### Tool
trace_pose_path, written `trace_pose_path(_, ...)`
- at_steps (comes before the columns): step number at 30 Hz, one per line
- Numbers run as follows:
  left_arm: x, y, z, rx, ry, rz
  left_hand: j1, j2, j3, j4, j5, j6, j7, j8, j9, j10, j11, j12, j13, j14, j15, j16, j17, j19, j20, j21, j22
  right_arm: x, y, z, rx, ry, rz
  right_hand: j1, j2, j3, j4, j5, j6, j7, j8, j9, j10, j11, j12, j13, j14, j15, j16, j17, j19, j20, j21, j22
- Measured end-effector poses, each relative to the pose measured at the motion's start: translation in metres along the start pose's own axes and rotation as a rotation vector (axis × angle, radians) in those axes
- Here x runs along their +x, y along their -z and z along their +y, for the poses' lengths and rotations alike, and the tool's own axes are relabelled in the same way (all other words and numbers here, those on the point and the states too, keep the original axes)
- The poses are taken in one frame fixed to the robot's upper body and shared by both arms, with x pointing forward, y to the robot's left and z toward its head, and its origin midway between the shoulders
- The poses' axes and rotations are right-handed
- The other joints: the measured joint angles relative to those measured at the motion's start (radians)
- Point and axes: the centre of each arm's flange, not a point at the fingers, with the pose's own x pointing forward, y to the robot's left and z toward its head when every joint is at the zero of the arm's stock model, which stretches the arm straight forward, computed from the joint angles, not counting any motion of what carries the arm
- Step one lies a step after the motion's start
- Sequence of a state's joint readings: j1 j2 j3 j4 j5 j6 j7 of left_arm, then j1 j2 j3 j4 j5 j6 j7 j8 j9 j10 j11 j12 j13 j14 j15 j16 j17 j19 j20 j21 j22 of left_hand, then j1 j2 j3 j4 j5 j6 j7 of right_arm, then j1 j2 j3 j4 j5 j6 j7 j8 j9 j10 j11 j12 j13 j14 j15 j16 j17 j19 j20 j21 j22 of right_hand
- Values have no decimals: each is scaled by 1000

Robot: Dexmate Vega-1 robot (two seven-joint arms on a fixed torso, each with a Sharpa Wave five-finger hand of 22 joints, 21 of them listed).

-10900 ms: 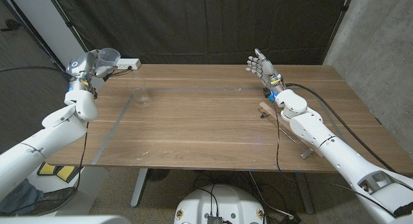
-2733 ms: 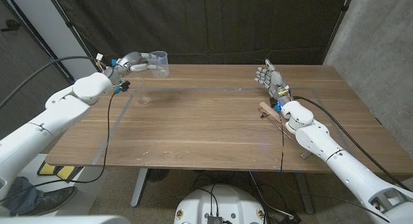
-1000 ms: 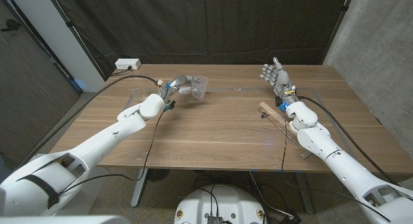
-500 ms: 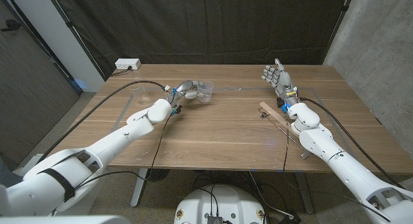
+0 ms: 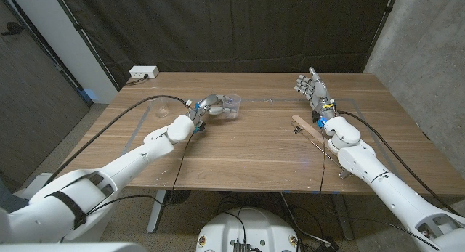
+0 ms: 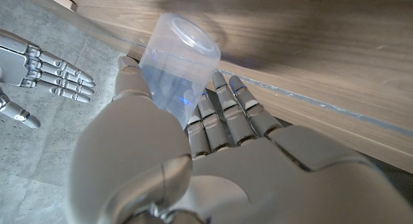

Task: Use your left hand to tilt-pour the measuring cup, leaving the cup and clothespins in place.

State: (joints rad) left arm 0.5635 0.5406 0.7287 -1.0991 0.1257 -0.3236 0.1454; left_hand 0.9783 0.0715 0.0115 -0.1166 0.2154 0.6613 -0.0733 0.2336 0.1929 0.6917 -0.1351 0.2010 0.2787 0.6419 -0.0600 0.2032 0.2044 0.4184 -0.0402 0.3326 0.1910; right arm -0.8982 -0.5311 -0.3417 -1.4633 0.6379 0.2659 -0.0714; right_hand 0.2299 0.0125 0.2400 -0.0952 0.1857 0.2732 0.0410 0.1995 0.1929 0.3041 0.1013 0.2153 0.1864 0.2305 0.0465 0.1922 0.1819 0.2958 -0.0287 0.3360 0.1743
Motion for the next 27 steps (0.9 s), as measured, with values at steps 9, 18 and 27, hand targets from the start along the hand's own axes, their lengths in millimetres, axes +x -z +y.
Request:
trace_pose_path(9, -3, 5, 2, 31, 25, 41, -27, 5, -10, 10, 0, -43, 23, -22, 2, -75, 14, -13, -2, -75, 6, -15, 0, -53, 17, -23, 0, -1, 0, 1, -1, -2, 2, 0, 0, 0, 0, 0, 0, 0, 0, 0, 0, 0, 0, 0, 0, 0, 0, 0, 0, 0, 0, 0)
trace_pose_path(18, -3, 2, 6, 68, 56, 57, -44, -4, 37, 73, 2, -83, 32, -32, 5, -112, 19, -13, -5, -114, 10, -15, 0, -85, 25, -45, 0, -2, 1, 1, 0, -1, 7, 0, 0, -3, -3, 0, 0, 0, 0, 0, 0, 0, 0, 0, 0, 0, 0, 0, 0, 0, -9, 0)
trace_pose_path(27, -2, 4, 7, 103, 87, 85, -74, -3, 30, 99, 5, -176, 42, -49, 5, -191, 29, -17, -5, -197, 13, -15, 0, -142, 35, -79, -5, -2, 1, 1, 0, 1, 9, 0, 0, -3, -3, 0, 0, 0, 0, 0, 0, 0, 0, 0, 0, 0, 0, 0, 0, 0, -9, 0)
